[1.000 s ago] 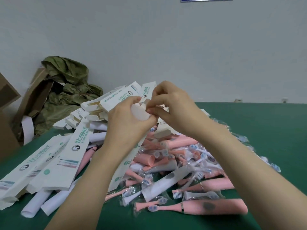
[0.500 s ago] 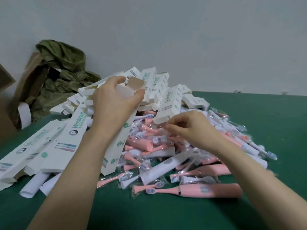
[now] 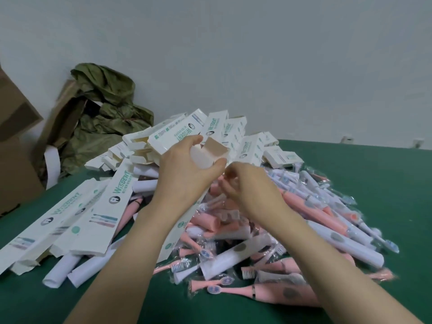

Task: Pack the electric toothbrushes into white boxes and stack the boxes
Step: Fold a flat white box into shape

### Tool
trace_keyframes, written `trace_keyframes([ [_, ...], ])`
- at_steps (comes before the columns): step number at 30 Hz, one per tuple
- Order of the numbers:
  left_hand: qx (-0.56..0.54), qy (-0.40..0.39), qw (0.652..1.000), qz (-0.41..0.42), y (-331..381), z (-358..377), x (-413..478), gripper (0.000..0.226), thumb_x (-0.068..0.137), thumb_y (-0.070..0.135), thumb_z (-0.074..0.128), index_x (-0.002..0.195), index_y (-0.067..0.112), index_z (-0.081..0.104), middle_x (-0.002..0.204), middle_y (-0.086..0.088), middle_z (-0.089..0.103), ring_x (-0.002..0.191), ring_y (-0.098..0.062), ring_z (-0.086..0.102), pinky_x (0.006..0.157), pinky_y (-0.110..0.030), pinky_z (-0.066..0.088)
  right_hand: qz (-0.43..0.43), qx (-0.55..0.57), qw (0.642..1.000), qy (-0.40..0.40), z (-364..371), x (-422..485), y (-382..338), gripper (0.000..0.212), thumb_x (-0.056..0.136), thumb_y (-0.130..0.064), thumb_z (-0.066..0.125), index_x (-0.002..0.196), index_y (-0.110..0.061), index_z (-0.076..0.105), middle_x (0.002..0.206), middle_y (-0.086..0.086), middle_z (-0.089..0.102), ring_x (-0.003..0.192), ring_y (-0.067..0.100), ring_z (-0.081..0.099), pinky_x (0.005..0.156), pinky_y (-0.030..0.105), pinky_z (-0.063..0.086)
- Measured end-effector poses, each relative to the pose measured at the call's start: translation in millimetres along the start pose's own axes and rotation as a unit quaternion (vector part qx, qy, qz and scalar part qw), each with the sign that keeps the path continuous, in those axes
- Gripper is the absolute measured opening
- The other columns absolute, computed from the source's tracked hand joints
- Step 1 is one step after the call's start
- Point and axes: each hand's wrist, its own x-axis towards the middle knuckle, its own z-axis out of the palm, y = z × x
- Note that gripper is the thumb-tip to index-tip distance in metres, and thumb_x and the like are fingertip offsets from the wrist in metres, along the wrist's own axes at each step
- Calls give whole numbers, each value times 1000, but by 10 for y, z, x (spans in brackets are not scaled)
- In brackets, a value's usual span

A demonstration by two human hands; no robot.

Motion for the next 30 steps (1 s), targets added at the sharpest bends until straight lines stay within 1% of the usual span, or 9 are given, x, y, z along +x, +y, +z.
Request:
trace_keyframes([
  [3,3,-19,1000,12,13,9,-19,62,71,40,75,126,20,58,127,9,59,118,-7,48,92,-14,30,102,219,966,92,-432,96,95,30,97,-31,49,93,-4,61,69,0,66,63,11,58,62,27,43],
  [5,11,-24,999,25,25,37,-30,63,71,40,75,127,19,57,128,8,58,119,-8,48,92,-16,30,132,432,878,156,-663,108,85,26,98,-23,48,96,1,57,59,1,64,47,7,51,49,20,42],
  [9,36,-18,999,25,50,115,-52,62,72,38,75,127,17,57,128,3,59,119,-12,49,90,-14,28,70,579,803,119,-699,34,-178,16,100,-19,48,88,-14,57,56,-10,58,56,10,54,57,24,52],
  [11,39,-30,999,13,45,137,-57,61,72,40,74,128,19,57,126,2,61,117,-13,52,93,-18,33,27,567,821,59,-640,0,-275,9,98,-19,51,94,-18,59,62,-10,56,61,14,58,54,31,52],
  [14,22,-25,999,14,63,137,-66,56,70,42,72,120,22,60,110,5,66,105,-12,57,84,-21,41,-19,369,929,12,-589,44,-207,10,89,-28,65,96,-23,70,73,-14,58,53,-2,52,50,13,37],
  [17,3,16,999,29,86,105,-110,56,68,40,74,120,22,62,113,8,66,107,-9,56,83,-14,36,-43,211,976,-33,-627,134,-84,18,88,-33,66,102,-23,73,70,-19,59,49,-12,48,47,6,32],
  [22,-1,-10,999,50,80,87,-111,50,69,32,77,115,22,63,106,10,66,99,-6,56,74,-6,35,-144,41,984,-93,-719,282,-111,28,93,-21,53,118,-26,65,82,-19,41,78,-4,40,63,2,32],
  [25,12,-13,999,48,60,103,-117,55,69,35,76,120,20,62,112,6,66,105,-10,55,78,-10,33,-143,42,978,-144,-819,349,-101,37,86,-12,59,119,-28,60,91,-15,60,72,-3,54,63,5,39],
  [30,28,-19,998,47,48,124,-126,55,69,43,73,118,20,63,109,5,67,104,-12,56,78,-12,34,-88,172,976,-106,-833,384,-103,24,74,-5,73,82,-22,58,79,-3,74,64,4,63,58,18,48],
])
